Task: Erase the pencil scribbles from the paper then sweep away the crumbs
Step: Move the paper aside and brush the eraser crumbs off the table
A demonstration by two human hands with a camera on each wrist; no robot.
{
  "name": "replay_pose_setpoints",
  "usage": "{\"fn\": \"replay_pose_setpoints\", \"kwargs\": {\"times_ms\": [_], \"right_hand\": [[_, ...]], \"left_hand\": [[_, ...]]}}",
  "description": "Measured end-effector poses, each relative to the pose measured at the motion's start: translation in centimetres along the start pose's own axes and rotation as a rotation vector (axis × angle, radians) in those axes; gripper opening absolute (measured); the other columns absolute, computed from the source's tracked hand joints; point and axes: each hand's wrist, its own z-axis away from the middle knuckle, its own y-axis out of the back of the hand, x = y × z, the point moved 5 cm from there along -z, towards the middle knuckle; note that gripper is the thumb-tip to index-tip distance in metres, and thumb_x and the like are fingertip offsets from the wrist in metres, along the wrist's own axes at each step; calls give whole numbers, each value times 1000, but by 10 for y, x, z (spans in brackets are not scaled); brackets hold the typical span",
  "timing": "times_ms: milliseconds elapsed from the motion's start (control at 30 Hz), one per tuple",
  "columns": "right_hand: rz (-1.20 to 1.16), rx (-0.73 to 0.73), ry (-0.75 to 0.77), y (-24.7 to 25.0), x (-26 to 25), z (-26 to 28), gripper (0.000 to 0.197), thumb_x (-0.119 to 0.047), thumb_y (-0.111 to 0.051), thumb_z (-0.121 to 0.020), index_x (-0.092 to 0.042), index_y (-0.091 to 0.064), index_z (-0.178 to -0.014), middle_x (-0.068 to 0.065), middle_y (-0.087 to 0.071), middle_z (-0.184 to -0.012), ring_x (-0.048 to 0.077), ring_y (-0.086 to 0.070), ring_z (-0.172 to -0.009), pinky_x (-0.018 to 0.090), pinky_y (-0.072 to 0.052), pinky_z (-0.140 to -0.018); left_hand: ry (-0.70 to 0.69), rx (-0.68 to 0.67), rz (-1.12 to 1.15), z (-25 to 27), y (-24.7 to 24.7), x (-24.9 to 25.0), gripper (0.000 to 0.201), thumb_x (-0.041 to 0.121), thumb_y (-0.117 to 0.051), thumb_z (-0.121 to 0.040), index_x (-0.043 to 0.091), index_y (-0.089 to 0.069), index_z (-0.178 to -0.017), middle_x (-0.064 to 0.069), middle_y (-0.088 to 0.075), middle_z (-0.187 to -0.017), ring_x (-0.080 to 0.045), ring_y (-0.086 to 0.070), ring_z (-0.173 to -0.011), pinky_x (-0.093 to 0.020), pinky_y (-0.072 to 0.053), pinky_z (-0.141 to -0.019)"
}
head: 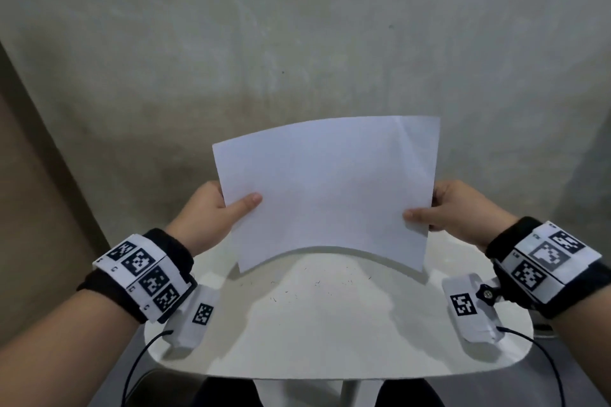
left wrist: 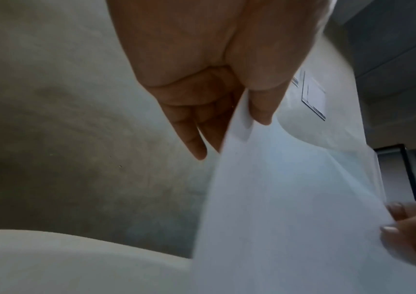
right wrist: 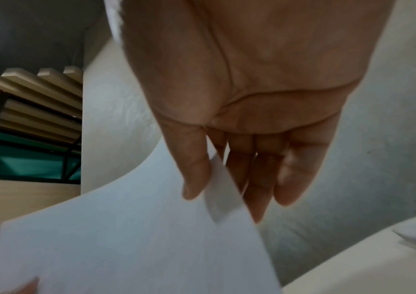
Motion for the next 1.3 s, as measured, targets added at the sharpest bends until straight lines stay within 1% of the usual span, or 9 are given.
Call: {"fn": "replay_pose_setpoints", "kwargs": {"times_ms": [200, 333, 533, 633, 867, 1000, 1100, 1200, 1300], "right_hand": [[-11, 71, -7, 0, -4, -5, 13, -3, -67, -86, -16, -67, -81, -6, -72, -73, 17, -68, -69, 25, -52, -56], [-66, 241, 69, 7, -25, -9, 17, -11, -67, -83, -11, -69, -100, 8, -74, -95, 39, -70, -87, 60, -55, -77], [-32, 444, 169, 13, -40, -19, 44, -8, -63, -87, -11, -50, -129, 11, -61, -123, 23, -59, -107, 42, -47, -99], [405, 658, 360, 0, -56, -6, 74, -26, -61, -89, -11, -24, -150, 13, -23, -156, 29, -21, -144, 44, -18, -118], [947, 52, 637, -114, -84, 4, 86, -67, -11, -83, -21, 11, -152, -2, 25, -155, 18, 25, -142, 53, 6, -118], [1052, -213, 1042, -172, -81, 33, 74, -57, -32, -90, -13, -31, -149, 6, -26, -157, 22, -16, -147, 52, -6, -116], [831, -104, 1196, -163, -97, 36, 37, -38, -50, -90, -16, -72, -109, 0, -67, -123, 19, -55, -125, 54, -34, -109], [880, 109, 924, -135, -111, 15, 63, -46, -41, -91, -12, -42, -144, 7, -32, -155, 27, -24, -145, 49, -16, -117], [1091, -183, 890, -151, -98, 19, 75, -56, -32, -91, -14, -22, -152, 6, -8, -161, 27, -2, -149, 46, 4, -117]], "left_hand": [[123, -37, -45, -1, -5, -17, 12, 21, -59, -94, 28, -67, -98, 12, -70, -103, -6, -66, -96, -30, -50, -84], [133, 84, 118, -7, 5, -5, 17, 17, -55, -97, 25, -70, -94, 5, -74, -99, -16, -70, -96, -38, -52, -88], [149, 78, 237, -8, 12, -2, 19, 16, -54, -98, 20, -70, -106, 1, -73, -110, -23, -67, -105, -48, -48, -98], [169, 89, 320, -9, 10, -4, 20, 15, -51, -99, 21, -68, -107, 3, -73, -109, -21, -68, -105, -44, -49, -96], [191, 8, 553, -14, -19, 3, 23, 13, -45, -99, 14, -64, -112, 0, -73, -109, -15, -70, -96, -27, -58, -78], [238, -15, 640, -14, -31, 7, 29, 24, -41, -102, 8, -65, -110, -7, -73, -105, -19, -72, -90, -30, -58, -77], [237, -11, 635, -15, -28, 4, 28, 23, -40, -102, 10, -65, -109, -5, -74, -104, -19, -71, -91, -33, -57, -81], [241, -33, 625, -15, -27, 3, 30, 23, -41, -101, 10, -63, -117, -6, -72, -108, -20, -70, -91, -34, -57, -81], [236, -18, 625, -18, -26, 3, 32, 22, -40, -102, 8, -61, -121, -7, -71, -113, -20, -70, -96, -34, -56, -83]]}}
